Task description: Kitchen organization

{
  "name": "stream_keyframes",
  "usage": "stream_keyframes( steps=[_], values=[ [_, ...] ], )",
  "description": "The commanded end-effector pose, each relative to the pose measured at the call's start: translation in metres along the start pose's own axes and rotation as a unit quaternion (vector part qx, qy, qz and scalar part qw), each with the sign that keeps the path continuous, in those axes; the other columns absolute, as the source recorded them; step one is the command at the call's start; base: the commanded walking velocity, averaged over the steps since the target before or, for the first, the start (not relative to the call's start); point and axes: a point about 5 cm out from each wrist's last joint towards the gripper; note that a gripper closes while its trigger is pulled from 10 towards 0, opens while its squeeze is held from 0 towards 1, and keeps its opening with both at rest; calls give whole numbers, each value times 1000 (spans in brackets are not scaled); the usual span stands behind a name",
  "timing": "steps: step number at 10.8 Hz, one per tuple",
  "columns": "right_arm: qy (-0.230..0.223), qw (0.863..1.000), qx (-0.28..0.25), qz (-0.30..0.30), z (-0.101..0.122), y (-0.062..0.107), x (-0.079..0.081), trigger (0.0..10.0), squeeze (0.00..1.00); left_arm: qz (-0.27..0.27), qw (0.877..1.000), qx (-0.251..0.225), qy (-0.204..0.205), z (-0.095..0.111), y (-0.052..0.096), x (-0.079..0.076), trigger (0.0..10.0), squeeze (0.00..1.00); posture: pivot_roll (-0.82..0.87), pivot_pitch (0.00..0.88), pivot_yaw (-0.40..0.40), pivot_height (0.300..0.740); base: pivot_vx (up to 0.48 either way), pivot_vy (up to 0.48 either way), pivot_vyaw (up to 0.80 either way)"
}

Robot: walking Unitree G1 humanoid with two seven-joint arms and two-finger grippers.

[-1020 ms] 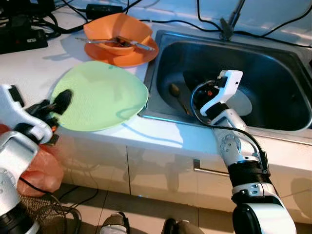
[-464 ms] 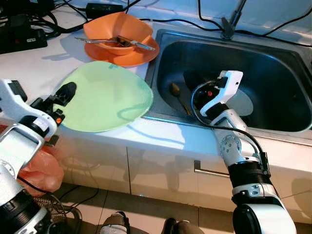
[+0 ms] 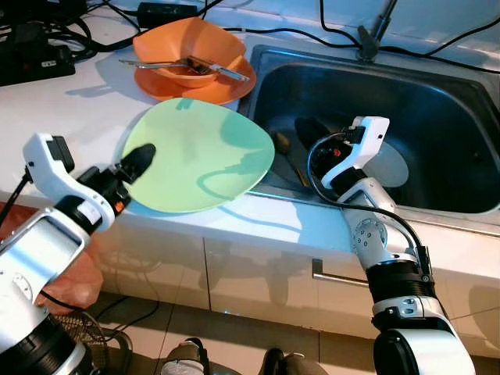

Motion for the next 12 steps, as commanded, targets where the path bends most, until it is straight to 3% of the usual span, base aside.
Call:
stream_keyframes(
  steps=[1,3,4,5,6,8,9,12],
  values=[
    [4,1000,0,-2,4,1,-1,10000,0,40,996,78,20,-26,1,16,10000,0,168,198,-71,740,0,0,0],
    [4,1000,3,-1,3,0,-1,10000,0,47,995,87,22,-32,9,20,9922,0,172,205,-77,740,0,0,0],
    [4,1000,4,0,3,0,-1,10000,0,42,995,90,22,-34,11,18,9255,0,174,205,-79,740,0,0,0],
    [4,1000,5,1,3,0,-1,10000,0,31,994,96,29,-40,10,13,9765,0,176,203,-79,740,0,0,0],
    [4,1000,5,2,3,-1,0,10000,0,19,994,104,37,-47,8,8,9373,0,176,203,-79,740,0,0,0],
    [4,1000,4,3,4,-2,0,10000,0,-3,992,109,59,-58,2,-3,3961,0,167,194,-76,740,0,0,0],
    [5,1000,4,2,4,-2,0,10000,0,-5,992,113,64,-60,1,-5,235,0,167,190,-75,740,0,0,0],
    [5,1000,4,0,3,-2,0,10000,0,-5,991,112,75,-62,-1,-4,0,0,164,180,-72,740,0,0,0]
  ],
)
Point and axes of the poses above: a point about 5 cm out from each wrist's last joint towards the gripper, its own y axis pointing back from the gripper into the wrist, its own z axis along the axis of the wrist's last joint, x = y × z, and after that the axes turned 1 degree about y, right-handed
